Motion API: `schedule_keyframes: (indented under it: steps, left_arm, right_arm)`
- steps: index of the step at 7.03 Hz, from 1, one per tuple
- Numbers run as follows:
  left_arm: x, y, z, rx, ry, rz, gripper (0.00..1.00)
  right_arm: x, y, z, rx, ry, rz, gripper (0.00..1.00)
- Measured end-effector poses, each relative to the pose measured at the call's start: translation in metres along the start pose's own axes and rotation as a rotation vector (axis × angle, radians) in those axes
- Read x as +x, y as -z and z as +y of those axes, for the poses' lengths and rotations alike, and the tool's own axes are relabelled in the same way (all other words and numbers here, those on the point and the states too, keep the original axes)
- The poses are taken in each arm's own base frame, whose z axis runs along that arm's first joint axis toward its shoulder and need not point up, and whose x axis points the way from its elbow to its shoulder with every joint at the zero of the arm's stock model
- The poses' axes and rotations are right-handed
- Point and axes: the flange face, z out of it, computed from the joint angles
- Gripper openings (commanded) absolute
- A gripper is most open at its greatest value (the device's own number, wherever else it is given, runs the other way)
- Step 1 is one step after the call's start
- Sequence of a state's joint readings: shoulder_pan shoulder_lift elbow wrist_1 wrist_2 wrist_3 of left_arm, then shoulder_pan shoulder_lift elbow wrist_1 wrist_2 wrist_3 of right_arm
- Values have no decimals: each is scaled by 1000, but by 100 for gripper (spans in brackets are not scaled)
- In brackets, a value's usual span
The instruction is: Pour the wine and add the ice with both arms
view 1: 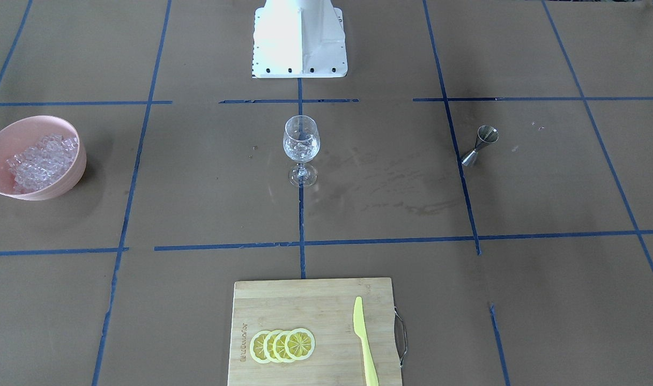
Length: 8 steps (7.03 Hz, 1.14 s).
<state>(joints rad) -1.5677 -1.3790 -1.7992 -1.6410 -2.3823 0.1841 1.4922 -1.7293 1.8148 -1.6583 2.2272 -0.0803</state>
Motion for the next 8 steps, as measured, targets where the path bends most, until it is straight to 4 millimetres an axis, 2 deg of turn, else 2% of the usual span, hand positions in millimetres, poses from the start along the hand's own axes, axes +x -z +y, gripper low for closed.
schedule_keyframes:
  steps: [8]
  left_arm:
    - [-2, -2, -1, 34, -35, -7, 100]
  right_arm:
    - [-2, 0, 0, 1, -1, -26, 100]
